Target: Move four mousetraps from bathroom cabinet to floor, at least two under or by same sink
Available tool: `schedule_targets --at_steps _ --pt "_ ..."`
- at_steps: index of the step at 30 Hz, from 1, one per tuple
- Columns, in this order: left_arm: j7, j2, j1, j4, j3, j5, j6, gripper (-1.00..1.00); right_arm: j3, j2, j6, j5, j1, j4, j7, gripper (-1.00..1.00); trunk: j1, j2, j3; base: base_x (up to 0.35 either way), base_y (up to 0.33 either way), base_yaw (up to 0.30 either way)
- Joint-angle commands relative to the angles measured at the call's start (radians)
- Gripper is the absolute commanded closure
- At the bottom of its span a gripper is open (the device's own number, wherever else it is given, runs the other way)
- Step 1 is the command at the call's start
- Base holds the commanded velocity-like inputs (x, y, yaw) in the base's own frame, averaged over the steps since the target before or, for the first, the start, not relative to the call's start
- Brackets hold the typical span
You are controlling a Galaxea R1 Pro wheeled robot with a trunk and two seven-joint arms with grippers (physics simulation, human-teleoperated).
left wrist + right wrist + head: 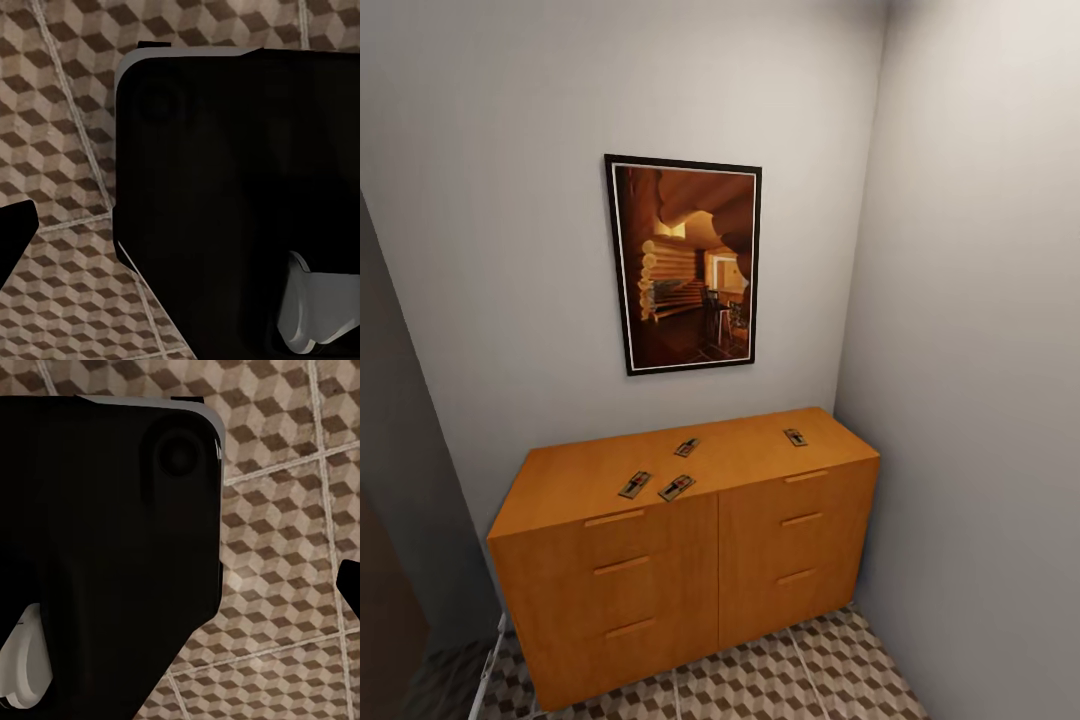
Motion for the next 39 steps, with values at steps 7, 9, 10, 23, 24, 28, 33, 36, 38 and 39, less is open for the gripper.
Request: schedule_targets --at_steps 7,9,10,23,24,28,33,36,38,39 --pt "0.001 0.0 0.0 -0.001 0.0 0.005 -0.001 -1.0 0.0 0.0 -0.004 0.0 0.0 0.0 -0.001 -1.0 0.0 -0.001 -0.001 0.008 0.0 0.0" --pt "0.001 0.0 0.0 -0.001 0.0 0.005 -0.001 -1.0 0.0 0.0 -0.004 -0.001 0.0 0.0 -0.001 -1.0 0.0 -0.001 -0.001 0.051 -0.01 0.0" --pt "0.001 0.0 0.0 -0.001 0.0 0.005 -0.001 -1.0 0.0 0.0 -0.004 -0.001 0.0 0.0 -0.001 -1.0 0.0 -0.001 -0.001 0.067 -0.027 0.0" --pt "0.001 0.0 0.0 -0.001 0.0 0.007 -0.001 -1.0 0.0 0.0 -0.004 0.0 0.0 0.0 -0.001 -1.0 0.0 -0.001 -0.001 0.061 -0.03 0.0" --pt "0.001 0.0 0.0 -0.001 0.0 0.009 -0.001 -1.0 0.0 0.0 -0.004 0.0 0.0 0.0 -0.001 -1.0 0.0 -0.001 -0.001 0.017 -0.007 0.0" --pt "0.001 0.0 0.0 -0.001 0.0 0.016 -0.001 -1.0 0.0 0.0 -0.004 0.0 0.0 0.0 -0.001 -1.0 0.0 -0.001 -0.001 0.01 -0.004 0.0" --pt "0.001 0.001 0.0 -0.001 0.0 0.028 -0.001 -1.0 0.0 0.0 -0.004 0.0 0.0 0.0 -0.001 -1.0 0.0 -0.001 -0.001 0.001 -0.001 0.0" --pt "0.001 0.001 0.0 -0.001 0.0 0.03 -0.001 -1.0 0.0 0.0 -0.004 0.0 0.0 0.0 -0.001 -1.0 0.0 -0.001 -0.001 0.0 0.0 0.0" --pt "0.001 0.001 0.0 -0.001 0.0 0.03 -0.001 -1.0 0.0 0.0 -0.004 0.0 0.0 0.0 -0.001 -1.0 0.0 -0.001 -0.001 0.0 0.0 0.0" --pt "0.001 0.001 0.0 -0.001 0.0 0.031 -0.001 -1.0 0.0 0.0 -0.004 0.0 0.0 0.0 -0.001 -1.0 0.0 -0.001 -0.001 0.0 0.0 0.0"
